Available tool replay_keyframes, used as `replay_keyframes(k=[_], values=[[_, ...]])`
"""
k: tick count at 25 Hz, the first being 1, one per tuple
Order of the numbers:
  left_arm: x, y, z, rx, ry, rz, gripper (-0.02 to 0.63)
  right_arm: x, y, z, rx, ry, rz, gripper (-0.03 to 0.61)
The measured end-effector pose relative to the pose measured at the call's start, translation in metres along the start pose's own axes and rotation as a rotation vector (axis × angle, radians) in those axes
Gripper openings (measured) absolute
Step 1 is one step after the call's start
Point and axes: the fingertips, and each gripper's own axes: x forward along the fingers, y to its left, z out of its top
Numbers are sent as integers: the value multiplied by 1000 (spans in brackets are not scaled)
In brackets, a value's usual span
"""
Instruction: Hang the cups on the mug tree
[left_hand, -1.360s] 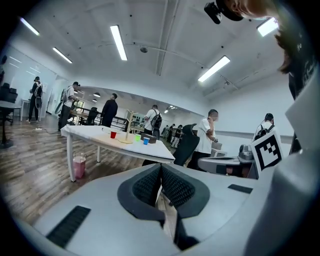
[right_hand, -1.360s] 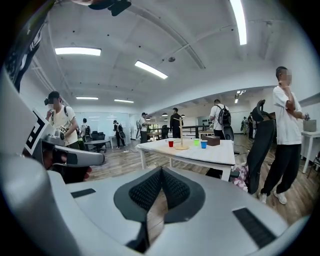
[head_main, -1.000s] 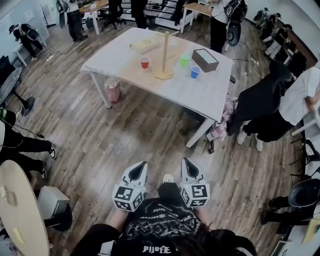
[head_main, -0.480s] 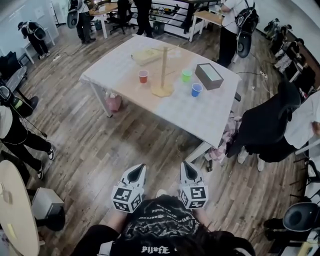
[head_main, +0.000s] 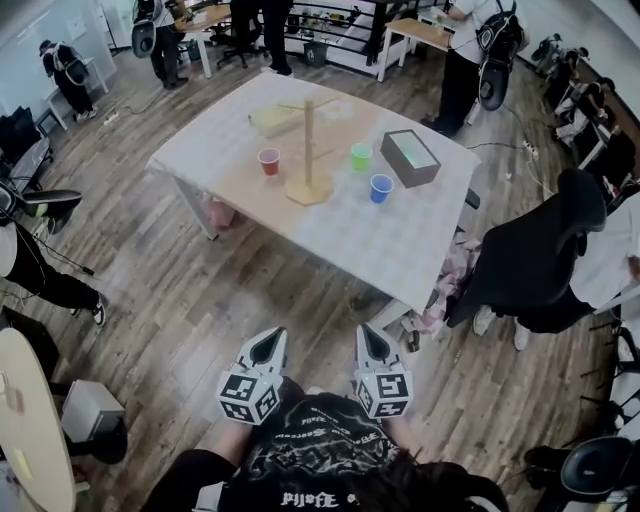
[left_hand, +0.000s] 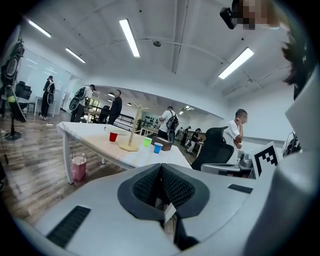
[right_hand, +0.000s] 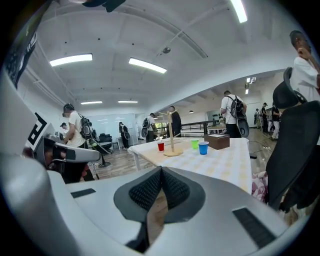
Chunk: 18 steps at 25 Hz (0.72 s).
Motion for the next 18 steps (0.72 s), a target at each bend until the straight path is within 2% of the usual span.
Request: replay_keyframes(k=[10,18], values=[[48,11,12,10,21,-30,20,28,-27,2,37,15,-36,9],[111,52,36,21,32,-88,21,85,-50,13,75,19,-104,9]])
